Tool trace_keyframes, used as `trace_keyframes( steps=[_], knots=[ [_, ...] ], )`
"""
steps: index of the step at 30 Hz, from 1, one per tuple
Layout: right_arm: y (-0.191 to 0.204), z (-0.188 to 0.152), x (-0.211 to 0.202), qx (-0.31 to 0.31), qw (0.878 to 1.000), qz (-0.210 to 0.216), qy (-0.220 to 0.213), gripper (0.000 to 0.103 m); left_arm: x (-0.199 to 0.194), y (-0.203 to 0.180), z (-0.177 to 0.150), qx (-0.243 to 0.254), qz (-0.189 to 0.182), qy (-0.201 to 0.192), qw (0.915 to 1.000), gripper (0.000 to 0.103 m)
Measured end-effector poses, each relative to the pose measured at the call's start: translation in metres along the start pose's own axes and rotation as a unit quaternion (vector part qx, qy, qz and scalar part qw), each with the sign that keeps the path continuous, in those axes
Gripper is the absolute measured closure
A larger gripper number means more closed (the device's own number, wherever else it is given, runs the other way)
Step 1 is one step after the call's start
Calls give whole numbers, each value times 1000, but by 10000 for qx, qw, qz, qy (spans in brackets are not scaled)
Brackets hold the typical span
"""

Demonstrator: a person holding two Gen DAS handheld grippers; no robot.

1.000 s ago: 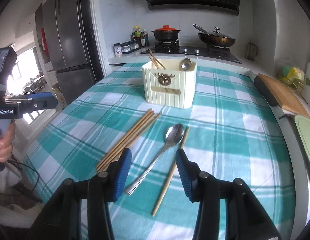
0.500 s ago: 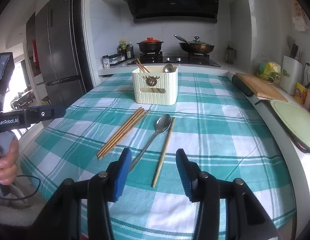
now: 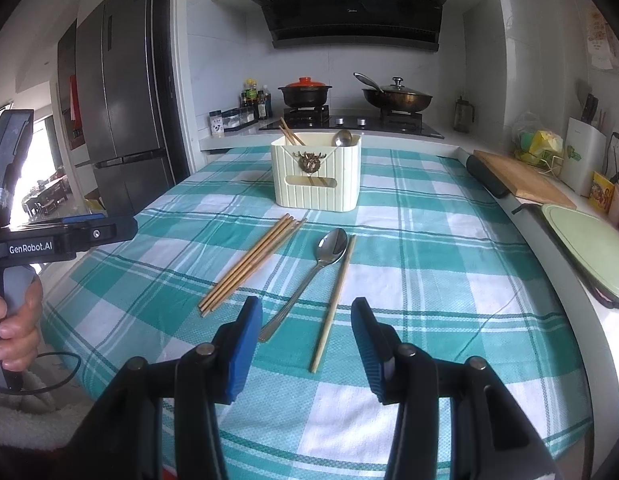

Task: Organize utensils
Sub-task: 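Withdraw both tools from the caddy back toward the remaining utensils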

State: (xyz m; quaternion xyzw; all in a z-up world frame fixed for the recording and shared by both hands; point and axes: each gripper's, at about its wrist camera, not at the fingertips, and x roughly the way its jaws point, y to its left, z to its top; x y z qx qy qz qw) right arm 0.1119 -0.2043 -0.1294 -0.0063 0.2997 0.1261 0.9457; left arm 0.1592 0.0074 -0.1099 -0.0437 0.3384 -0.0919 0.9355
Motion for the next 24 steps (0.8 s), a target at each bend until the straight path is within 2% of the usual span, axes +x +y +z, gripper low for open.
trace_keyframes(
  steps=[6, 19, 24],
  knots=[
    [-8, -3, 10, 192, 9995, -62, 233, 56, 11, 7, -6, -112, 7, 154, 9998, 11],
    [-1, -4, 19, 92, 9992, -55, 383, 56, 30, 21, -11, -209, 133, 411, 9988, 11],
    [-1, -6, 25, 114, 9987, -37, 490, 56, 48, 25, -7, -134, 81, 545, 9984, 10]
  ],
)
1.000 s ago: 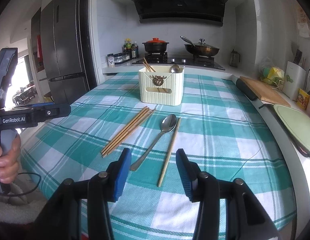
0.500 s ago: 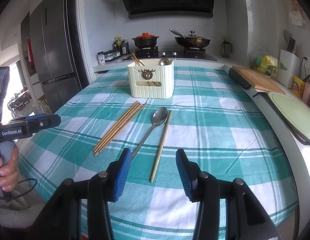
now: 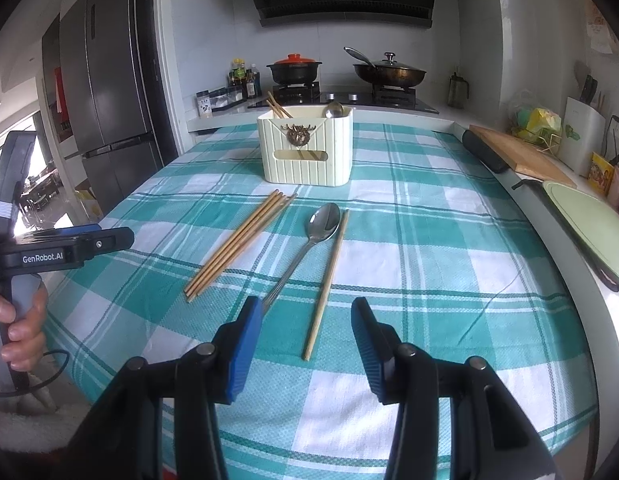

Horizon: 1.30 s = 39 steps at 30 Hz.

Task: Organize utensils
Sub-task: 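Withdraw both tools from the caddy back toward the remaining utensils, then close the left tool on a wooden chopstick while the right tool grasps another chopstick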

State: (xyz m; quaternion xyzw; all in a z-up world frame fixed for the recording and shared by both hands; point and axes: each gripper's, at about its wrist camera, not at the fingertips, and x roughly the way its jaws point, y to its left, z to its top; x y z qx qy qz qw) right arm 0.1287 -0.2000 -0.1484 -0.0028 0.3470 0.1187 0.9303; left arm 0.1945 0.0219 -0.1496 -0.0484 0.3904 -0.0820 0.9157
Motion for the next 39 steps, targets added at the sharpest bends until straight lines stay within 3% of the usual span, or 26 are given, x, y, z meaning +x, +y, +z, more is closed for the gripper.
trace_keyframes(
  steps=[18, 35, 39],
  knots=[
    [-7, -2, 8, 134, 9998, -17, 130, 56, 120, -5, 54, 719, 358, 509, 9955, 10],
    [-12, -2, 17, 167, 9995, -67, 240, 56, 172, -6, 57, 906, 604, 787, 9909, 9],
    [-17, 3, 36, 74, 9988, -115, 471, 56, 175, -5, 59, 861, 559, 815, 9914, 9]
  ],
)
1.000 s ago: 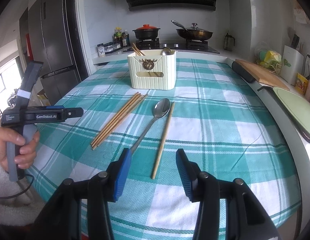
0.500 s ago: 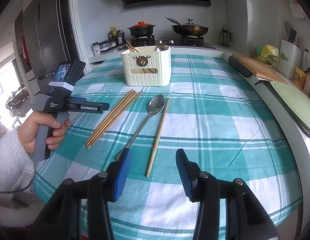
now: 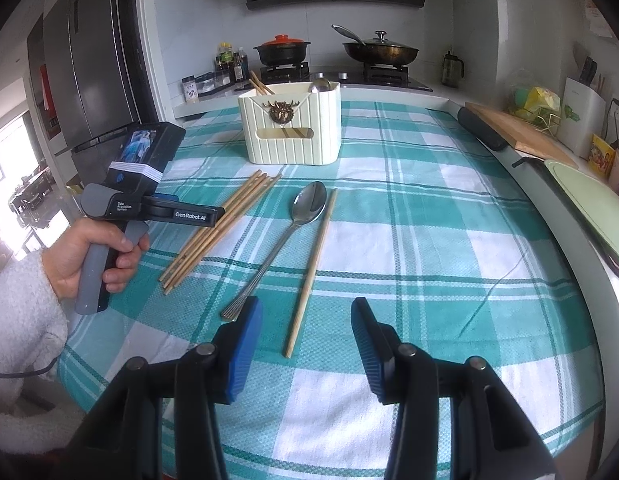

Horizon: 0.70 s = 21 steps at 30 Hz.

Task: Organize utensils
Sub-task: 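Close the left tool on a wooden chopstick while the right tool grasps another chopstick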

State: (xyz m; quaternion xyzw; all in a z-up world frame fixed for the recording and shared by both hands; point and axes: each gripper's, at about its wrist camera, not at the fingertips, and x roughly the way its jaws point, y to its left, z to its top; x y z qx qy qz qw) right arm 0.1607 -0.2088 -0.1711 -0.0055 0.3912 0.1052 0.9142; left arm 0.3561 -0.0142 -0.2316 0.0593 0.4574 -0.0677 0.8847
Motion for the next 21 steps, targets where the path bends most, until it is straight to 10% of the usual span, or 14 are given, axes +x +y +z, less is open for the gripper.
trace_keyframes(
  steps=[17, 21],
  knots=[
    [8, 49, 130, -417, 9946, -230, 923, 57, -9, -10, -3, 64, -162, 15, 9998, 54],
    [6, 51, 129, -465, 9946, -333, 871, 87, -11, -14, -6, 111, -34, -41, 9999, 56]
  ],
)
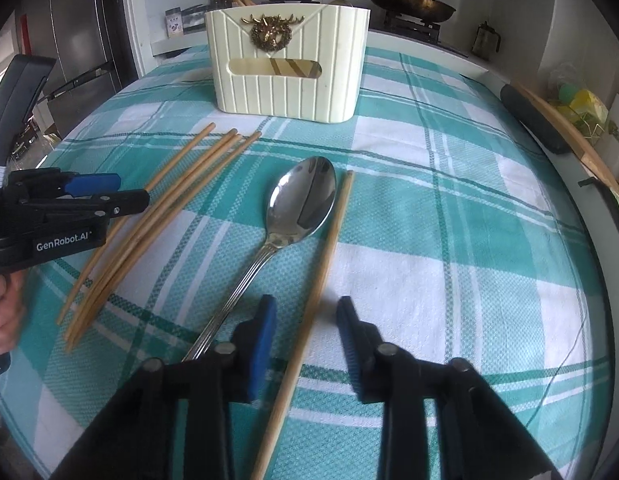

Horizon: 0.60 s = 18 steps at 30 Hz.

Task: Organize utensils
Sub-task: 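Close the left tool on a wooden chopstick while the right tool grasps another chopstick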

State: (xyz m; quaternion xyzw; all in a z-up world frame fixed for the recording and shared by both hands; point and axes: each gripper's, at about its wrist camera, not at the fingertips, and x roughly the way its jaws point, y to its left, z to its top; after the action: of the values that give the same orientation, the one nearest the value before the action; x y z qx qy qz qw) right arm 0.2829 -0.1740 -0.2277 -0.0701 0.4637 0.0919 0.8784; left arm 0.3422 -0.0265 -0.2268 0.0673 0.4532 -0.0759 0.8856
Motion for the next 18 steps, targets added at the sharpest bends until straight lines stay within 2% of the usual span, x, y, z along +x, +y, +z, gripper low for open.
trace_keyframes(
  steps=[4, 5, 7, 9, 13, 18],
  knots=[
    [-7, -4, -2, 53, 10000, -79, -22, 92, -1, -2, -2, 17, 57, -30, 10000, 56],
    [-10, -6, -3, 90, 9999, -114, -32, 93, -2, -2, -3, 5, 40, -28, 10000, 60],
    [-17, -9, -5, 176, 9997, -176, -42, 93, -3, -3, -5, -8, -46, -15, 10000, 73],
    [-25, -13, -7, 248, 9993, -259, -48, 93, -6, -4, -8, 7, -69, -11, 10000, 94],
    [-47, -27, -15, 449, 9981, -418, -59, 93, -18, 1, -27, -120, -101, -31, 9999, 97],
    [-71, -51, -32, 636, 9963, -583, 14, 93, -39, 26, -59, -566, -223, 127, 9981, 97]
  ],
)
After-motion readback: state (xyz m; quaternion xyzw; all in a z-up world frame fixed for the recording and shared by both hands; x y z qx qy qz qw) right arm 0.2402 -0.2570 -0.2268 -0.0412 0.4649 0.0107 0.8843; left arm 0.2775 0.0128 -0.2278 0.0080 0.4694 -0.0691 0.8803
